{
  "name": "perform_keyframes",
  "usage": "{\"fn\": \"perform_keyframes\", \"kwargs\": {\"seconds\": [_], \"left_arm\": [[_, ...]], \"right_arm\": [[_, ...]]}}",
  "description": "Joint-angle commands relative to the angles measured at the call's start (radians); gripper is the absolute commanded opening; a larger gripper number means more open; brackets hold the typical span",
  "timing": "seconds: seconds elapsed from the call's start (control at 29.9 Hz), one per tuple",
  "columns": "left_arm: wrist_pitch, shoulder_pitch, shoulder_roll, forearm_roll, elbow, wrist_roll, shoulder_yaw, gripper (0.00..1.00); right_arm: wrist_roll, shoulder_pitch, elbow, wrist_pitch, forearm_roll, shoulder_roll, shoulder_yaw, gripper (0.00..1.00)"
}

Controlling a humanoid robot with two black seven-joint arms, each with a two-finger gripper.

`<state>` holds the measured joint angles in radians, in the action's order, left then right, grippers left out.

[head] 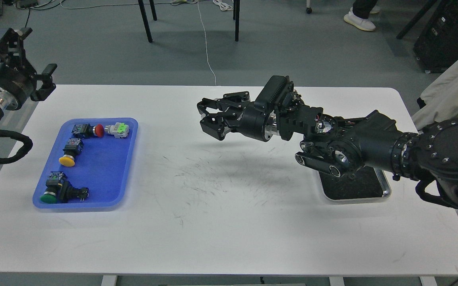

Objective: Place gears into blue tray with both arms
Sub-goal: 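Lift the black part and carry it toward the table centre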

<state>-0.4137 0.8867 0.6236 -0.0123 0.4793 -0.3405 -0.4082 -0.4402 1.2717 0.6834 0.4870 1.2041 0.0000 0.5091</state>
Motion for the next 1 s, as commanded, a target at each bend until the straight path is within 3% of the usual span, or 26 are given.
{"fn": "perform_keyframes", "kwargs": {"seconds": [0.0, 0.67, 0.97], "left_arm": [[0.007, 0.000, 0.007, 0.000, 0.016, 0.000, 0.002, 0.99], [0.012, 0.001, 0.044, 0.000, 0.068, -0.003, -0.006, 0.99], [0.023, 0.003, 0.097, -0.001, 0.105, 0.000, -0.006, 0.99]], "right_arm": [[0.000, -0.037, -0.018, 0.002, 0.037, 0.000, 0.000, 0.01], [-0.008, -0.126, 0.064, 0.002, 0.281, 0.000, -0.001, 0.01], [-0.032, -0.146, 0.099, 0.002, 0.288, 0.000, -0.003, 0.01]]}}
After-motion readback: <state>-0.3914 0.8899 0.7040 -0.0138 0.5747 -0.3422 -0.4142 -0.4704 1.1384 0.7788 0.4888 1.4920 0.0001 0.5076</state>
